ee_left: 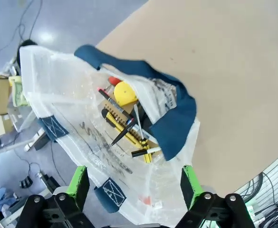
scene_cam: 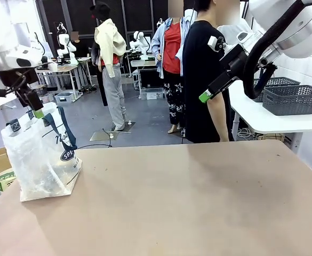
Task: Transfer purchased items from the store into the shopping bag.
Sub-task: Move the Reusable shopping bag to the right side of the table.
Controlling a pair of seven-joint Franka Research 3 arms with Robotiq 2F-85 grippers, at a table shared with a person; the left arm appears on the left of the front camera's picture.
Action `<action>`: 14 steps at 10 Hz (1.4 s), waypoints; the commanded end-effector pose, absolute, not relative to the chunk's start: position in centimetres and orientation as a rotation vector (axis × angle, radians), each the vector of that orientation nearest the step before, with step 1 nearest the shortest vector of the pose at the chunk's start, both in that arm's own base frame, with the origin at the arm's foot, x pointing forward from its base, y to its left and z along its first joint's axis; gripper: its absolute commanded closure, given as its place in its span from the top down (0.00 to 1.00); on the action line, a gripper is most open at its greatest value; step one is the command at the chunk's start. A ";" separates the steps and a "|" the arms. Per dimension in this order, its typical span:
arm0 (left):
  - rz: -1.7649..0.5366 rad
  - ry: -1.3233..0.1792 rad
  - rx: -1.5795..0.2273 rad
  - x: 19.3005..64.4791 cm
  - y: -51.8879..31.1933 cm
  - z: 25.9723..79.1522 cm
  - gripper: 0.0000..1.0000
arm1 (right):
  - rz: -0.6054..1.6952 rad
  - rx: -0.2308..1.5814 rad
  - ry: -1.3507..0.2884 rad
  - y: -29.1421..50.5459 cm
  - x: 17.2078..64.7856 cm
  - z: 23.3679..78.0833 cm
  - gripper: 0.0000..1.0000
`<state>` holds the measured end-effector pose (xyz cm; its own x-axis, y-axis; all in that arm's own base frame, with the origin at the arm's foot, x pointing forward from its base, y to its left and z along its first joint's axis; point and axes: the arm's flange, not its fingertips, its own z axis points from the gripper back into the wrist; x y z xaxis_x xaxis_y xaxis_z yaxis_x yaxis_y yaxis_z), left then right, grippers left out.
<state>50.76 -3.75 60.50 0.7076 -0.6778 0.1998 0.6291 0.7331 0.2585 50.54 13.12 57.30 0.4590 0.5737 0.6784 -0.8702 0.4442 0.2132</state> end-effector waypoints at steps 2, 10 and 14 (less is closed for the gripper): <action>-0.848 -0.314 -0.017 52.1 -4.8 62.5 1.00 | 0.961 0.600 -0.560 13.1 50.6 57.4 1.00; -1.117 -0.465 -0.506 55.8 -8.1 61.7 1.00 | 0.961 0.600 -0.560 13.1 50.6 57.4 1.00; -1.176 -0.549 -0.584 54.8 -8.5 61.0 1.00 | 0.961 0.600 -0.560 13.1 50.6 57.4 1.00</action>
